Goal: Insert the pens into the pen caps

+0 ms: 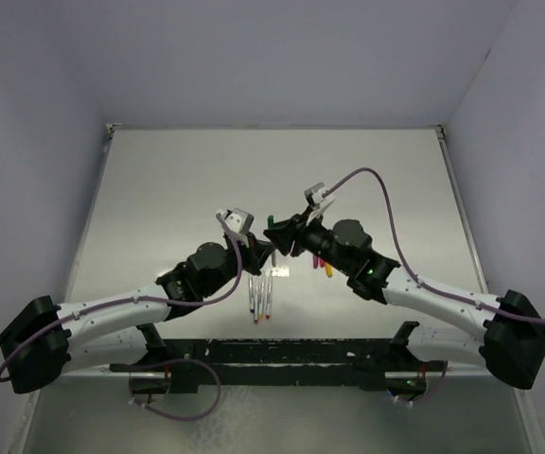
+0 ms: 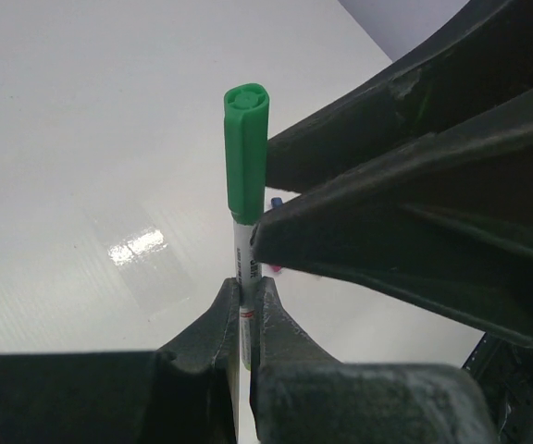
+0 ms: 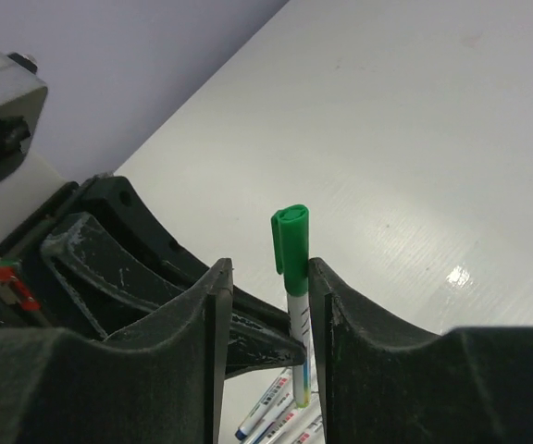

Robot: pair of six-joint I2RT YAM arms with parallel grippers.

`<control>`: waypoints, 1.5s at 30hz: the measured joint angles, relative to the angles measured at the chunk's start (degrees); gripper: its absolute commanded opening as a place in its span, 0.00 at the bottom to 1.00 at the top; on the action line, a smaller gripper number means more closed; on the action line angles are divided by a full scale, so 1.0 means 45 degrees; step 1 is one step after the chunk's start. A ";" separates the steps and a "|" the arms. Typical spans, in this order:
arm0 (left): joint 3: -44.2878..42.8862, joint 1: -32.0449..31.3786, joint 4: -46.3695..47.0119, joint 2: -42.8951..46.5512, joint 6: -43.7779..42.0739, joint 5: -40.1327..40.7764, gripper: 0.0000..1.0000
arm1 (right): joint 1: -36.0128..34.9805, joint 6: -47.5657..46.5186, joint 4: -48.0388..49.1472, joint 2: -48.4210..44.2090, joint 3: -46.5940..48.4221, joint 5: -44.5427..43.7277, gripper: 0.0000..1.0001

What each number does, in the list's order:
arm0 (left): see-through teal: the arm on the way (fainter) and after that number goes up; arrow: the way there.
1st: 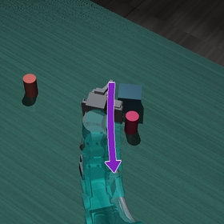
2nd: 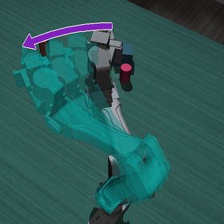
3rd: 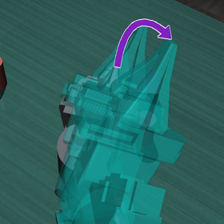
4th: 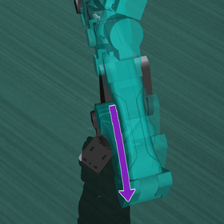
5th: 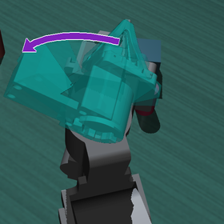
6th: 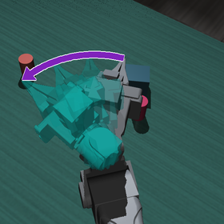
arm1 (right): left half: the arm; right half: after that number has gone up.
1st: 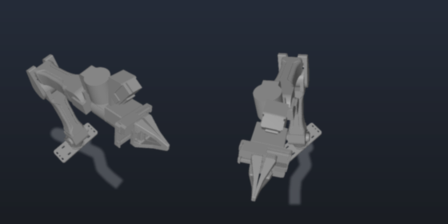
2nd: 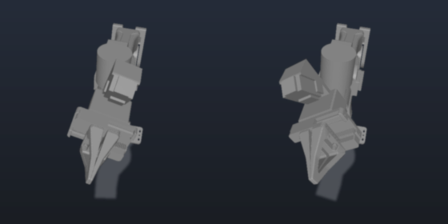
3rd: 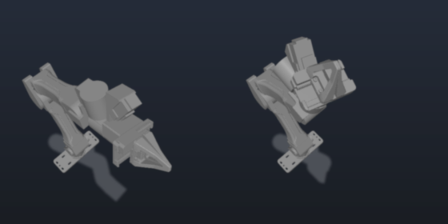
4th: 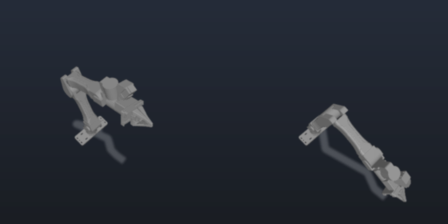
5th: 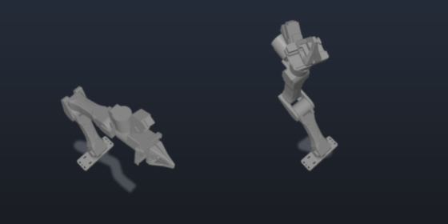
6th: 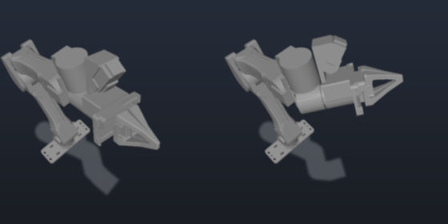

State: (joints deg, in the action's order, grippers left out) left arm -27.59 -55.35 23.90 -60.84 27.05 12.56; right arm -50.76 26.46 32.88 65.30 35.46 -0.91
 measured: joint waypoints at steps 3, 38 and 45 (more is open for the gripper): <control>-0.0015 0.0024 -0.0214 -0.0073 0.0243 0.0457 0.00 | -0.0053 -0.0214 -0.0801 -0.0078 0.0656 -0.0267 0.43; -0.3269 0.5887 -0.5877 -0.5455 0.0510 -0.1501 0.10 | -0.0136 0.0573 -0.4590 -0.3094 -0.0763 -0.3925 0.47; -0.3682 0.5979 -0.5848 -0.6275 0.0520 -0.1433 0.20 | -0.0136 0.0675 -0.4575 -0.3055 -0.0913 -0.3920 0.47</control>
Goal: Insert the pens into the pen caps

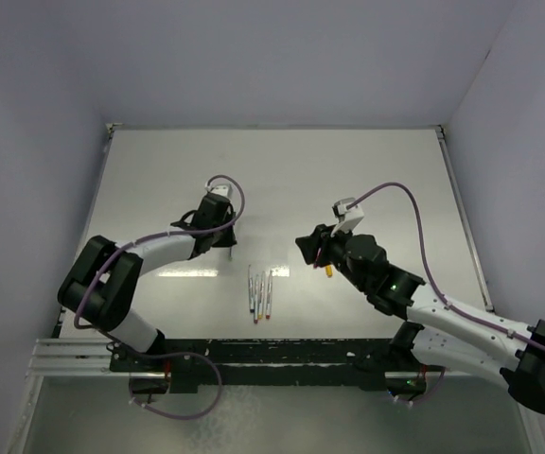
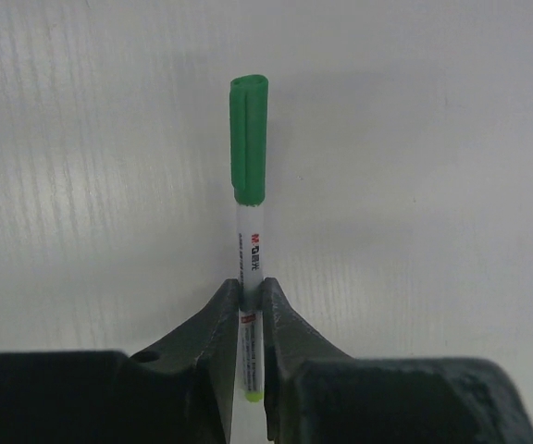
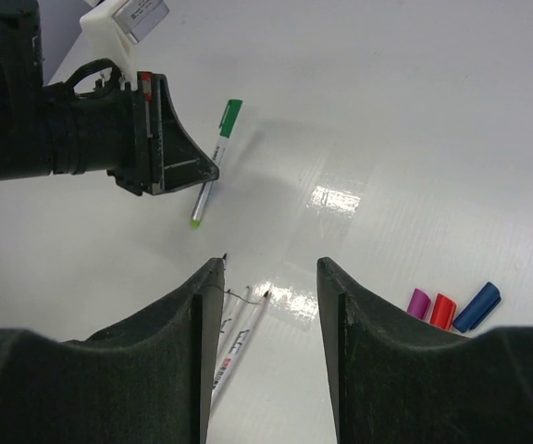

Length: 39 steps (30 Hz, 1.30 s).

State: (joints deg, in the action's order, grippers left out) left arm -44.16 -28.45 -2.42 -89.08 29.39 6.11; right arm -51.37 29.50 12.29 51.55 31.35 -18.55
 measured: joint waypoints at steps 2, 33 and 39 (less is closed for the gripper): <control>-0.0034 0.0010 -0.0005 -0.0238 0.0000 0.0039 0.24 | 0.0000 0.0015 0.0015 0.0083 0.0000 0.0000 0.47; 0.0520 -0.0136 -0.1394 0.3677 0.0277 0.0748 0.39 | 0.0000 0.0219 0.0092 0.0194 -0.0583 -0.0058 0.44; 0.0942 -0.2021 -0.2968 0.4279 0.0923 0.0869 0.41 | 0.0000 0.0670 0.0049 0.0170 -0.0981 -0.0389 0.43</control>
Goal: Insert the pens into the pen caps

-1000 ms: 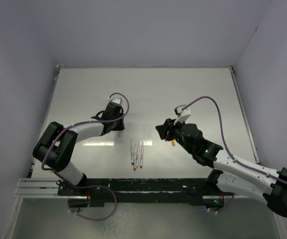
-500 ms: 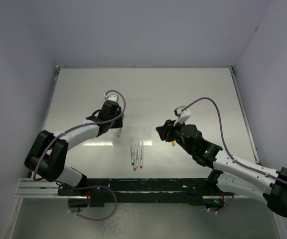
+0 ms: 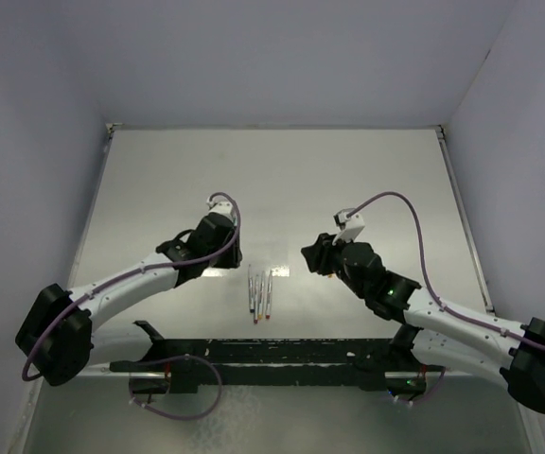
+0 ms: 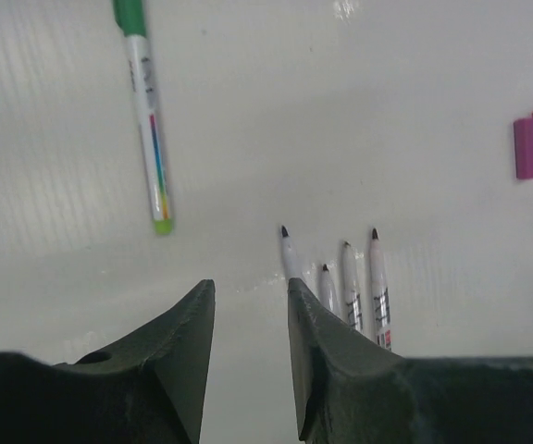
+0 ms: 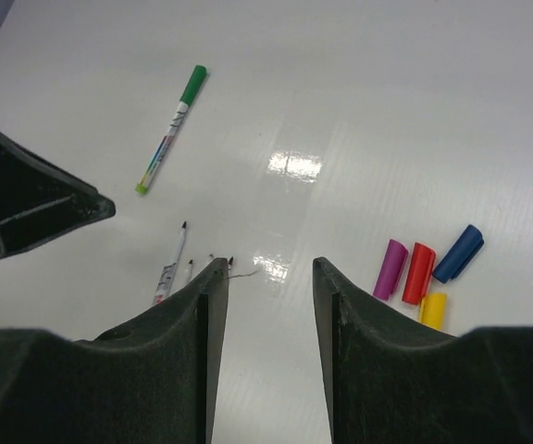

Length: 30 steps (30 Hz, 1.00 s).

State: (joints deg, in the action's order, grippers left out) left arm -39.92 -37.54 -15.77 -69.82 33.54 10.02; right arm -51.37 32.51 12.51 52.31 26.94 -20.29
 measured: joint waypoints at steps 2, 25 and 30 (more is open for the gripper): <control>0.0000 -0.0670 -0.0466 0.0005 0.0180 -0.0049 0.41 | 0.0000 0.0180 -0.0058 -0.0092 -0.0272 -0.0131 0.43; -0.0019 -0.3118 -0.1253 -0.2113 0.1753 0.0495 0.41 | 0.0000 0.0675 -0.1321 -0.1797 -0.1311 -0.1413 0.43; -0.0044 -0.3152 -0.0952 -0.2273 0.1758 0.0495 0.41 | 0.0000 0.0748 -0.1336 -0.1938 -0.1389 -0.1428 0.43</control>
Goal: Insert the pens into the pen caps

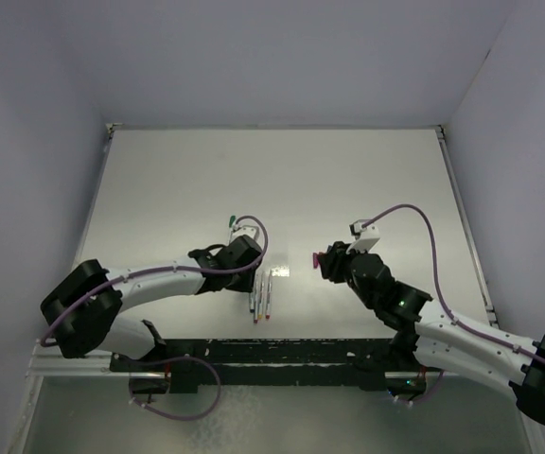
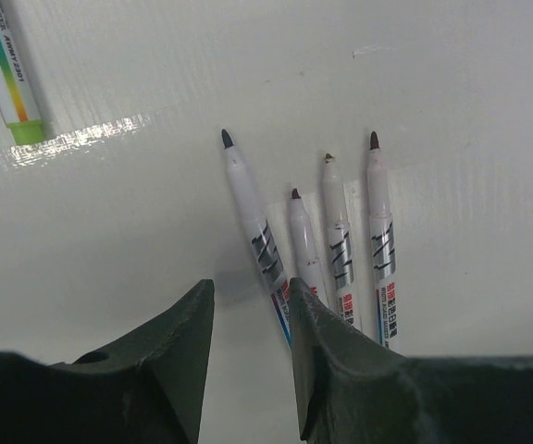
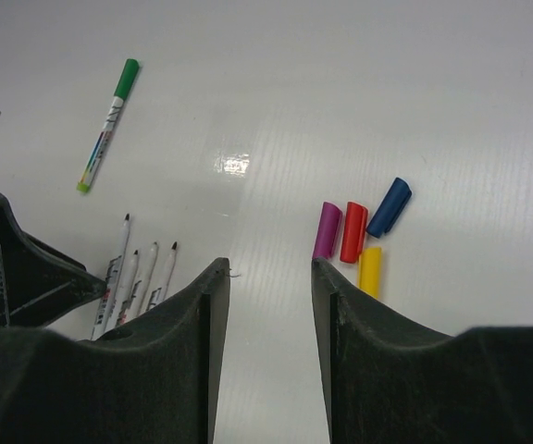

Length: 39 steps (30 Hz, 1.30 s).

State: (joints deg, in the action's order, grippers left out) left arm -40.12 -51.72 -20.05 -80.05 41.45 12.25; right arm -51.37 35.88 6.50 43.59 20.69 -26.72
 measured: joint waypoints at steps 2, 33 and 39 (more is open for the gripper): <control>0.0000 -0.0044 0.0073 -0.0078 0.0000 -0.0010 0.41 | 0.0000 0.0019 0.0000 0.0000 -0.0049 0.0000 0.43; -0.0423 -0.0695 -0.1477 -0.0627 0.0330 0.0044 0.39 | 0.0000 0.0398 0.0180 0.0243 -0.0126 0.0058 0.43; -0.0423 -0.0704 -0.1656 -0.0627 0.0325 0.0029 0.37 | 0.0000 0.0491 0.0248 0.0238 -0.0126 0.0063 0.43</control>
State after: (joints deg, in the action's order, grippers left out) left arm -42.02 -54.89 -27.51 -82.87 42.92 12.38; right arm -51.37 38.09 7.62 44.66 20.12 -26.44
